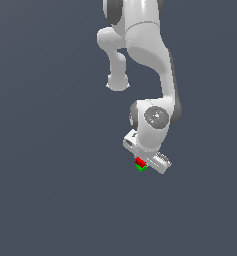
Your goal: Stack the red cube on top of the green cube.
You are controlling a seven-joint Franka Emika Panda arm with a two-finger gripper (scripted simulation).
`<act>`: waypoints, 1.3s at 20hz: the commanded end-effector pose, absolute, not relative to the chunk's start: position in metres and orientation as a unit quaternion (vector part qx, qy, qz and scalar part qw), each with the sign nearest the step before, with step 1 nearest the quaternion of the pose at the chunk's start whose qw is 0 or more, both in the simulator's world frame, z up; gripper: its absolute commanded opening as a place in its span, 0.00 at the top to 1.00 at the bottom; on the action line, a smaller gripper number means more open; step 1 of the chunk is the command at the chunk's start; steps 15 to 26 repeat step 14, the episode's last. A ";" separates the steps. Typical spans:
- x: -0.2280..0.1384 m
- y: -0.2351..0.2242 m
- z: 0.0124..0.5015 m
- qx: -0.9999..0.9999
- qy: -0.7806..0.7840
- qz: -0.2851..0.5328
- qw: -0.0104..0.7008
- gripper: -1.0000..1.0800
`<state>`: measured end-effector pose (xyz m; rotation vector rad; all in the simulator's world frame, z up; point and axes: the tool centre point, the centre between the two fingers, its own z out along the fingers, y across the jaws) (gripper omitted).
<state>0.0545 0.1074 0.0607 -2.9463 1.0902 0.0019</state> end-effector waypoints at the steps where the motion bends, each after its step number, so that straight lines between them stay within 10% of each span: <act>1: 0.058 0.111 0.060 -0.938 0.347 0.000 0.000 1.00; 4: 0.059 0.112 0.060 -0.938 0.347 0.000 0.000 1.00; 5: 0.059 0.112 0.060 -0.938 0.347 0.000 0.000 0.04; 26: 0.059 0.112 0.060 -0.938 0.347 0.000 0.000 0.04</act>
